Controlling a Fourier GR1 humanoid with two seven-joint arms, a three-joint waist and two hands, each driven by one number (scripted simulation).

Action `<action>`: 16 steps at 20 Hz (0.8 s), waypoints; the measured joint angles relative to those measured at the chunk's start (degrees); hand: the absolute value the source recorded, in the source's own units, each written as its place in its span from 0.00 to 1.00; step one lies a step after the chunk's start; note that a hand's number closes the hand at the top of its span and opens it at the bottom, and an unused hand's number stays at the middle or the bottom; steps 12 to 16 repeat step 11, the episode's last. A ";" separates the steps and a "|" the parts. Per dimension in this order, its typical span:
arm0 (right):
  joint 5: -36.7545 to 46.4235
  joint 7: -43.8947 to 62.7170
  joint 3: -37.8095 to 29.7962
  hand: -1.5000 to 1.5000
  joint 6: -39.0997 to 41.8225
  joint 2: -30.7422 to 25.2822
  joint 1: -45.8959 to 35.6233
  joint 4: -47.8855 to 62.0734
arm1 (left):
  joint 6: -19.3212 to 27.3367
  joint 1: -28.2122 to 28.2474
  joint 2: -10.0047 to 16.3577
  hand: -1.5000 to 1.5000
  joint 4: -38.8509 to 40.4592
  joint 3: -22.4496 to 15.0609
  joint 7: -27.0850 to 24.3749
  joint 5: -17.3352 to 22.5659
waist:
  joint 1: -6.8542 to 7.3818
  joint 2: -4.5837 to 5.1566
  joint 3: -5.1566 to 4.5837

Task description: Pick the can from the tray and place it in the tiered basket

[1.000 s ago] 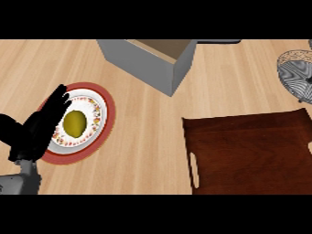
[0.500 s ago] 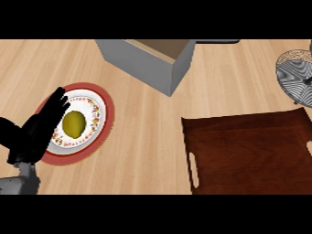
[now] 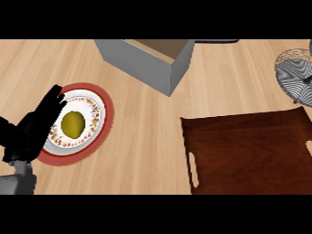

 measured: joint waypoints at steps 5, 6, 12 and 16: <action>-2.90 -1.27 -3.44 0.00 3.43 -5.55 5.66 1.40 | 0.70 0.53 -0.87 0.50 -0.76 -0.67 0.30 -0.65 | -0.16 0.00 0.10; -3.36 -1.43 -3.98 0.00 4.36 -6.50 6.93 1.76 | 0.81 0.51 -0.92 0.50 -0.83 -0.64 0.28 -0.74 | -0.24 -0.01 0.11; -5.55 -2.55 -6.54 0.00 9.65 -11.08 13.04 3.15 | 0.27 1.71 -0.85 0.50 -0.99 -0.43 -0.42 -0.58 | -0.60 -0.08 0.21; -5.55 -2.55 -6.54 0.00 9.65 -11.08 13.04 3.15 | 0.27 1.71 -0.85 0.50 -0.99 -0.43 -0.42 -0.58 | -0.60 -0.08 0.21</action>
